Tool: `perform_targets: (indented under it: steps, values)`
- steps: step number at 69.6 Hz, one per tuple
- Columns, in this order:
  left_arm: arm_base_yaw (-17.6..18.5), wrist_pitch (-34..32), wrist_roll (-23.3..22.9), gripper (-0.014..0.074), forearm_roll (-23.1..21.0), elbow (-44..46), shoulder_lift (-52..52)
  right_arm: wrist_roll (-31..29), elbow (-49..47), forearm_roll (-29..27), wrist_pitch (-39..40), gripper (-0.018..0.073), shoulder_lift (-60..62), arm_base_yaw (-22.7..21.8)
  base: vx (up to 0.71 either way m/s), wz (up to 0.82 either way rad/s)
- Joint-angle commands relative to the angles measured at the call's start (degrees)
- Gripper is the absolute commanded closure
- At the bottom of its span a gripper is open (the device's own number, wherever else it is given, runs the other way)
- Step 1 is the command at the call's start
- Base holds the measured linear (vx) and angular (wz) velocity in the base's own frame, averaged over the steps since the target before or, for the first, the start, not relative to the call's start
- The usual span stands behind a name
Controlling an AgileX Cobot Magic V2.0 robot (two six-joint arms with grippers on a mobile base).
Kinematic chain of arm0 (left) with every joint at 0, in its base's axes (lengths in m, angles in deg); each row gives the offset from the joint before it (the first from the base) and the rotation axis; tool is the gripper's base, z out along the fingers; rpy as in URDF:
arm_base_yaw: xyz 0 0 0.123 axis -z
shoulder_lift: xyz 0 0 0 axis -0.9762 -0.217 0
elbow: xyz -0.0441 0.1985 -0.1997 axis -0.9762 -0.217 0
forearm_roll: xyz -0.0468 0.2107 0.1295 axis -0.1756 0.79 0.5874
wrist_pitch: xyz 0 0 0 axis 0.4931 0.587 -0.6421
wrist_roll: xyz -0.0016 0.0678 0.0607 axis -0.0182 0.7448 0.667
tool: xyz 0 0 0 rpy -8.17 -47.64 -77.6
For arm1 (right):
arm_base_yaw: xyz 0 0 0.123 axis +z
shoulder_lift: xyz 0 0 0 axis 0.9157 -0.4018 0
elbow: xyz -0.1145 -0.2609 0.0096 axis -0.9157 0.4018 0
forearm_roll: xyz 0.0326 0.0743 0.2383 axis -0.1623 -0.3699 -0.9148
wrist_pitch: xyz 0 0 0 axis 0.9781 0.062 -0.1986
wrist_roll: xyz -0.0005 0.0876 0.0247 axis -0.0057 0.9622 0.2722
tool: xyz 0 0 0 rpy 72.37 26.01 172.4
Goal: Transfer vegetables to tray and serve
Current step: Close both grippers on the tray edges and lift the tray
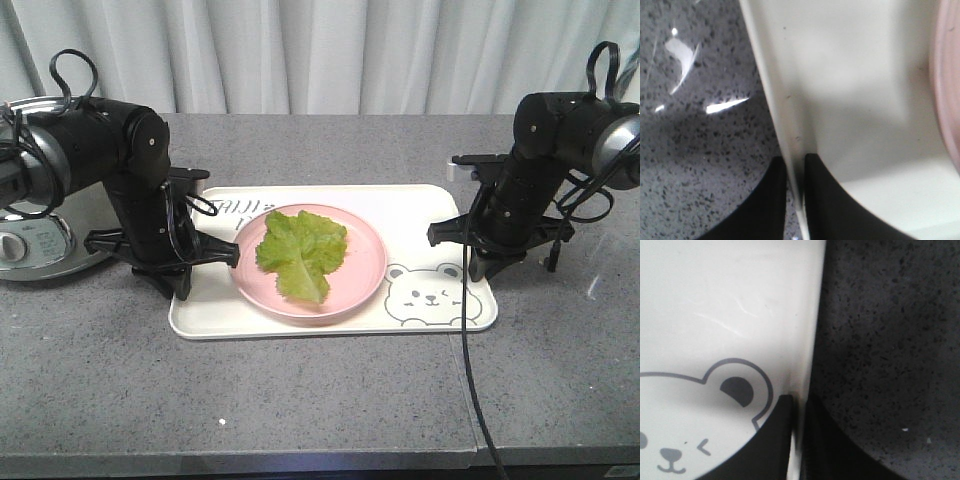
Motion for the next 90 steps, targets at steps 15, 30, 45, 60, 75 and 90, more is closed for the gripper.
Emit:
perform_targets:
  steps: [15,30,45,60,75,90]
  values:
    - [0.61,0.54,1.91,0.0605,-2.66,8.44,4.28,-2.2,0.11,3.15,-1.28,0.0568,4.9,-0.14,0.0,0.0]
    - [0.61,1.68,1.91,0.0605,-4.82,11.43,5.02,-2.2,0.11,5.1,-0.85,0.0568,8.76,-0.14,0.0,0.0]
    - [0.61,1.68,2.91,0.0605,-7.04,11.42,5.64,-2.14,0.11,5.72,0.09,0.0568,12.5,-0.14,0.0,0.0]
    - [0.61,1.68,3.35,0.0605,-8.35,11.42,7.02,-2.2,0.11,6.12,0.57,0.0568,15.4,-0.14,0.0,0.0]
    - [0.61,1.61,3.35,0.0604,-8.15,11.42,9.43,-2.2,0.11,6.07,1.71,0.0568,17.94,-0.14,0.0,0.0]
    - [0.61,1.68,3.35,0.0604,-8.15,11.42,10.61,-2.2,0.11,6.54,2.12,0.0568,19.26,-0.14,0.0,0.0]
